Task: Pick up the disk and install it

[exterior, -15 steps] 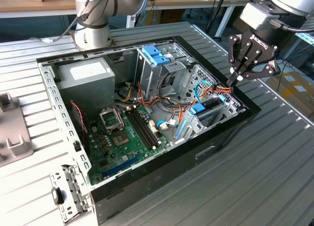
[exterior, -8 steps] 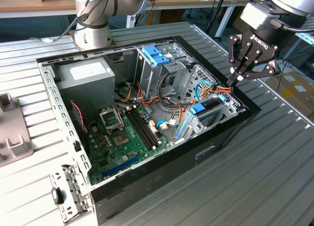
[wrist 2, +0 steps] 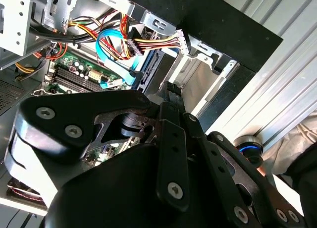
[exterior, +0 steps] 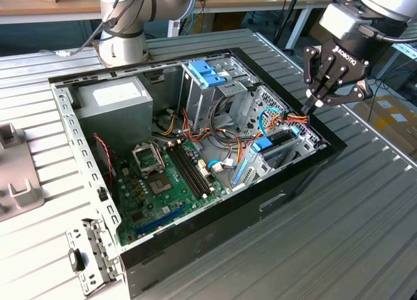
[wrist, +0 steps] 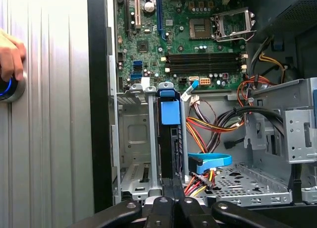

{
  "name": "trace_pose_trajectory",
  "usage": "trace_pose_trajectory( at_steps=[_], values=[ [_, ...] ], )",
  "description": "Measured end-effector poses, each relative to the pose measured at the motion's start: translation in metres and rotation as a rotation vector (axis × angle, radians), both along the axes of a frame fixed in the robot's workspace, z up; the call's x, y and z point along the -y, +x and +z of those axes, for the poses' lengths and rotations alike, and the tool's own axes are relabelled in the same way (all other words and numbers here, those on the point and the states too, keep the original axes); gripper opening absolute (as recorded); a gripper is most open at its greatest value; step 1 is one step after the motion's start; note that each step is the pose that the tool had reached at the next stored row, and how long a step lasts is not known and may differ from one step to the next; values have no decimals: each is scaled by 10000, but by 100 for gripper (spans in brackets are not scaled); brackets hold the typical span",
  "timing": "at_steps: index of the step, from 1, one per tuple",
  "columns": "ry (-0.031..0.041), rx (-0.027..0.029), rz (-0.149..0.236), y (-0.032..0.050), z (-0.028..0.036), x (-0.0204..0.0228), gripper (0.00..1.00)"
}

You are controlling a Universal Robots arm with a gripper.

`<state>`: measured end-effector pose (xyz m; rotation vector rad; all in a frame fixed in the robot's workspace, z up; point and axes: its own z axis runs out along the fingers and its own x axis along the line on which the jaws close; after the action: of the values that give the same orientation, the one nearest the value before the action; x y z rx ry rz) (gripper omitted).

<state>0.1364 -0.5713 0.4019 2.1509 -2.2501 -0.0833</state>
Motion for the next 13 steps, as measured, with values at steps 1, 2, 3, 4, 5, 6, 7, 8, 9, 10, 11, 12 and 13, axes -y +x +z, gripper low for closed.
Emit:
trace_pose_trajectory(
  at_steps=[1,2,3,4,5,6,7,8,9,10,11,12,13],
  values=[
    [-5,0,2,24,-1,0,11],
    [-4,0,16,44,-3,-1,11],
    [-5,-1,33,66,-4,-1,11],
    [-5,-2,120,114,-9,-3,11],
    [-5,-2,210,143,-12,-3,11],
    [-4,-2,271,159,-14,-3,11],
    [-3,-1,367,175,-16,-3,11],
    [-4,-2,573,195,-17,-3,11],
    [-4,-2,807,213,-18,-3,11],
    [-4,-2,957,221,-18,-3,11],
    [-5,-1,1149,231,-18,-3,11],
    [-5,-1,1468,253,-19,-3,11],
    [-5,-1,1633,264,-19,-3,11]
  ],
)
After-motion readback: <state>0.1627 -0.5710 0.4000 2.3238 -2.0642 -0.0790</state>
